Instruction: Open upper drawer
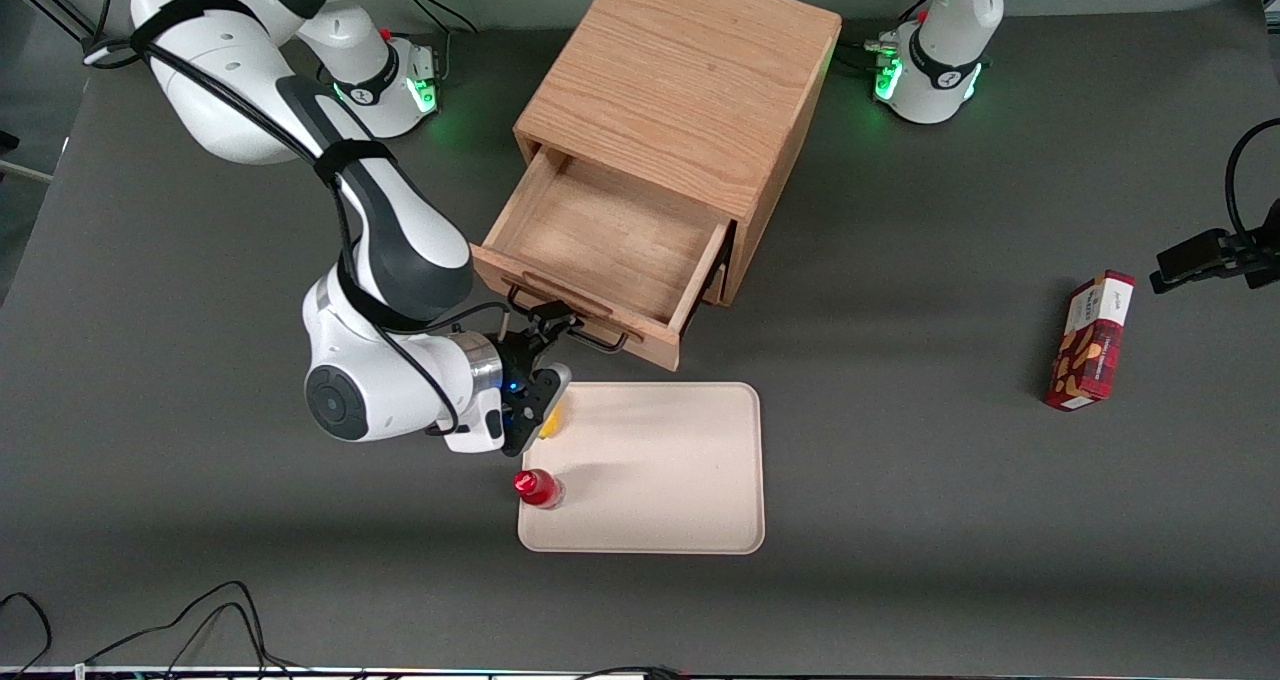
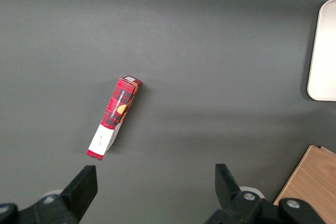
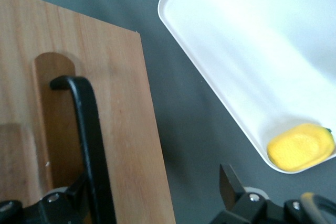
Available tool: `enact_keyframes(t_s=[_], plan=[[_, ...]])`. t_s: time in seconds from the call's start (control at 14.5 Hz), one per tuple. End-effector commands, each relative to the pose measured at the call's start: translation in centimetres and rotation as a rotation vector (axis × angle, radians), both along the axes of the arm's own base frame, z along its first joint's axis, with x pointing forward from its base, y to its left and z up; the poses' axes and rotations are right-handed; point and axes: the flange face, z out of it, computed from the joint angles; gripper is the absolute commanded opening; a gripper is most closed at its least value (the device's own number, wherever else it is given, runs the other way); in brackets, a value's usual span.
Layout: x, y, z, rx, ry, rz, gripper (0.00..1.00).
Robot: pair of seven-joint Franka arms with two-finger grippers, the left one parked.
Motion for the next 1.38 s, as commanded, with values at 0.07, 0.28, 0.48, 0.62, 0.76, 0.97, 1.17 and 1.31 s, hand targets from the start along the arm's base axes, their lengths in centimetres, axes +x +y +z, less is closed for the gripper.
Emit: enact_keyframes(t_s=[0.07,0.28,0.48,0.62,0.76,0.97,1.17,1.31], plan=[[1.8,-1.0,0.2,0.021,-0.015,0.008,1.00],[2.5,-1.2,-0.2,0.024,-0.022,-0.002,1.00],[3.2,-1.6,0.0,0.014,-0.044,-0.012,1.00],[3.7,-2.4,0.4,0.013,-0.056,-0.025,1.00],[4.2,-2.9,0.7,0.013,-0.068,-0.035,1.00],[4.9,-3.7,1.1,0.022,-0.082,-0.051,1.00],[5.3,-3.8,2.3,0.030,-0.104,-0.057,1.00],[5.2,-3.9,4.3,0.031,-0.133,-0.059,1.00]])
